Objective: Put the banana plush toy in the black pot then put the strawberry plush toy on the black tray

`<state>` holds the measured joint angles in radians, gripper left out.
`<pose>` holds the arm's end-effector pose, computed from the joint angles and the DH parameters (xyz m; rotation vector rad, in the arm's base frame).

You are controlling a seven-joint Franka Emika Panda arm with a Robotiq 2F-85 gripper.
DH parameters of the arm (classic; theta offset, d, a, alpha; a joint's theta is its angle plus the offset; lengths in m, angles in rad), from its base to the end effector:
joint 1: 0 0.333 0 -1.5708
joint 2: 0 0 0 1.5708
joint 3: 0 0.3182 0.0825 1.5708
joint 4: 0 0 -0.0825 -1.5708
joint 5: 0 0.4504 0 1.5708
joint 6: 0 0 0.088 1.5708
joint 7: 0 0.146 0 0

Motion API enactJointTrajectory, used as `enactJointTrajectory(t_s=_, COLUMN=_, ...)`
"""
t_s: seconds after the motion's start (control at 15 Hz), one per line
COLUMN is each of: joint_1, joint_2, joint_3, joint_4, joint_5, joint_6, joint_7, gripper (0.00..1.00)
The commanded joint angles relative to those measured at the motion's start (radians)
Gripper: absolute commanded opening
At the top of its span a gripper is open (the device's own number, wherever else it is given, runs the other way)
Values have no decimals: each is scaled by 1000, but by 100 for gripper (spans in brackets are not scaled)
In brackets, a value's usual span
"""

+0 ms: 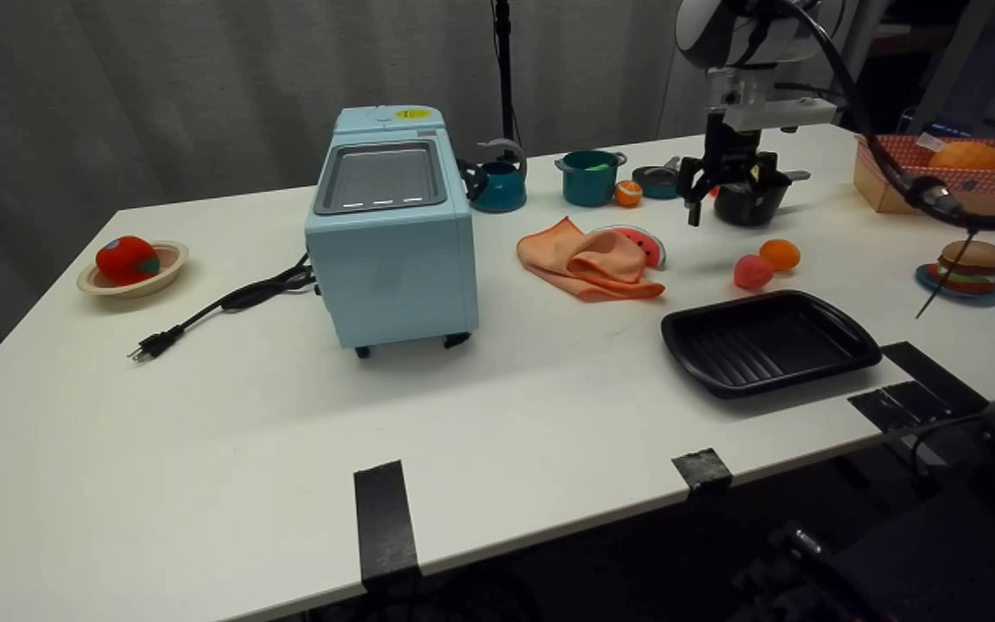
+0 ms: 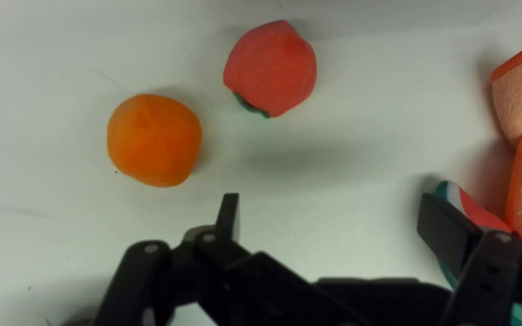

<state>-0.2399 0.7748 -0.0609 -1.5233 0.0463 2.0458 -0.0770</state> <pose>0.6915 -0.2073 0.1023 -3.0553 0.3656 0.3826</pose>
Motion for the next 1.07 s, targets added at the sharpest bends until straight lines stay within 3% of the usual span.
enactJointTrajectory(t_s=0.0, joint_1=21, joint_2=-76, joint_3=-13, joint_4=-127, joint_5=-19, joint_6=30, joint_7=-26, gripper=100)
enactJointTrajectory(t_s=0.53, joint_1=54, joint_2=-115, joint_3=-25, joint_4=-248, joint_5=-100, joint_6=91, joint_7=-27, gripper=100)
enactJointTrajectory(t_s=1.0, joint_1=70, joint_2=-95, joint_3=-31, joint_4=-271, joint_5=-159, joint_6=111, joint_7=-20, gripper=100)
